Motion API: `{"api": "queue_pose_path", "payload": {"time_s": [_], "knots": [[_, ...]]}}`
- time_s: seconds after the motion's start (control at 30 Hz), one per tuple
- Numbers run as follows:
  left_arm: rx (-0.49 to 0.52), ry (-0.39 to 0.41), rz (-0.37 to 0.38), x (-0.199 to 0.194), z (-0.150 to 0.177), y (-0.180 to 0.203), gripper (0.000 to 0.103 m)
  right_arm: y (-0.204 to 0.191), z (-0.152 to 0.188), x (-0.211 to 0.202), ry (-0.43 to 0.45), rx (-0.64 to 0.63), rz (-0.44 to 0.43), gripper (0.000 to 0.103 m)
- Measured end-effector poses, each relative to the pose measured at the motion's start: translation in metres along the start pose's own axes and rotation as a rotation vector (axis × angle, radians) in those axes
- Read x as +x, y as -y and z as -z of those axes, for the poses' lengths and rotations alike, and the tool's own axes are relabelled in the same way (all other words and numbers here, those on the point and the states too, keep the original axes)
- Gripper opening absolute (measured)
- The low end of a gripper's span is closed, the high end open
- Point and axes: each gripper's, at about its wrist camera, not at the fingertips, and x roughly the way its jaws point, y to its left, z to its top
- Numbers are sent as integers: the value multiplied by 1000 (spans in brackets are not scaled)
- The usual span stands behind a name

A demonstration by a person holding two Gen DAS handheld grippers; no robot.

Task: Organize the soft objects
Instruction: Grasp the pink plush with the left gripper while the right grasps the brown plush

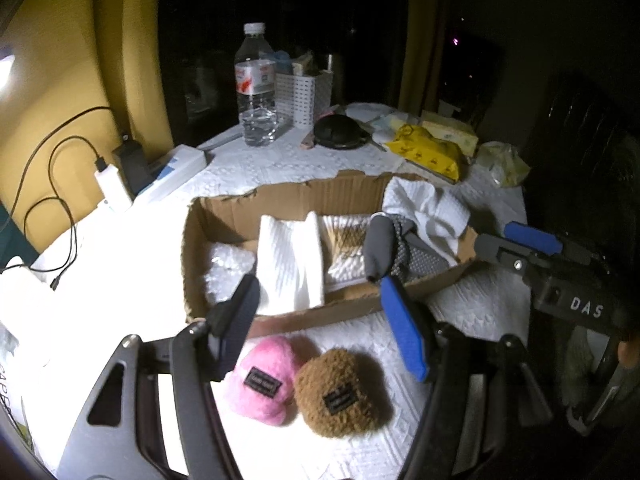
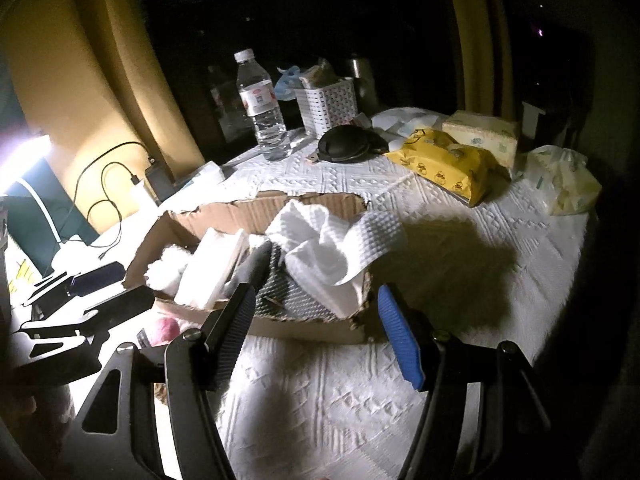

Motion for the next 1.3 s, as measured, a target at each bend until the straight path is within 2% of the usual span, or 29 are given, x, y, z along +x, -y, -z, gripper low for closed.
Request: {"api": "queue_pose_path", "payload": {"time_s": [0.5,1.3], "knots": [[-43,-16,-26,-19,26,-30,65,-39,17,-4,-17,-43,-29,67],[-120,-118,-62,2,69,-74,65,-107,54,49,-152,-137,-150,67]]}}
